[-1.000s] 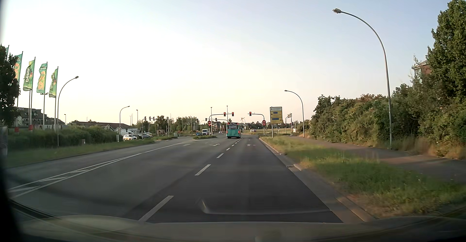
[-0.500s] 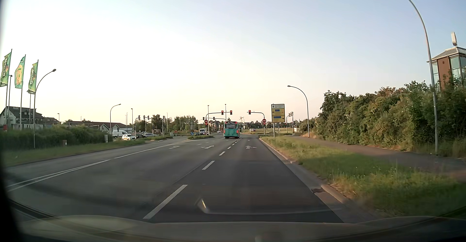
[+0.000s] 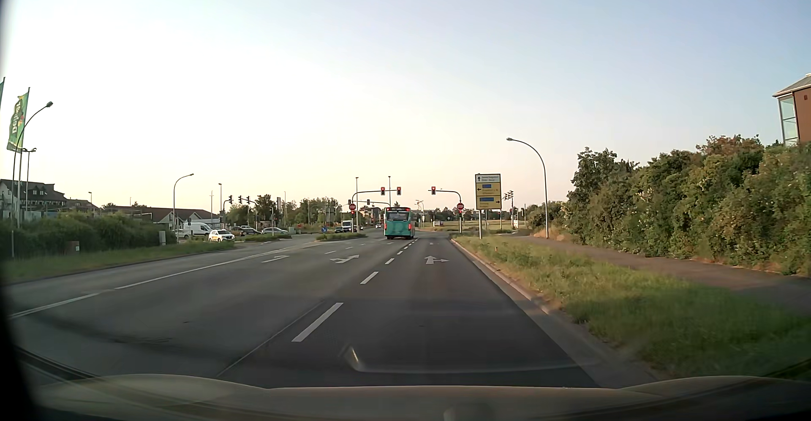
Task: Follow the waypoints while adhering to traffic rules and regulations
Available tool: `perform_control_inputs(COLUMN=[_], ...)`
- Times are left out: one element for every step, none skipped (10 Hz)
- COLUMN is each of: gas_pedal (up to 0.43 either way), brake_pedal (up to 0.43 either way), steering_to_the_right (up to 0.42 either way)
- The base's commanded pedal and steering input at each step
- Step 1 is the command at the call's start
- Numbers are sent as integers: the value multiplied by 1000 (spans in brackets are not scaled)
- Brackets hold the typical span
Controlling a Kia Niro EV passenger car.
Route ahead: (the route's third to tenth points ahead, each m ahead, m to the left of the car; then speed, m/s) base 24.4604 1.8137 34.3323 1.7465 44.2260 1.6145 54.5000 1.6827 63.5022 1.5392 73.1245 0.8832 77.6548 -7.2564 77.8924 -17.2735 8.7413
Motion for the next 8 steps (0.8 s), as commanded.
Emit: perform_control_inputs(gas_pedal=[0, 0, 0, 0, 0, 0, 0, 0], brake_pedal=[24, 30, 24, 30, 24, 24, 24, 30], steering_to_the_right=[-4, -3, -1, -1, -1, -1, -1, -1])
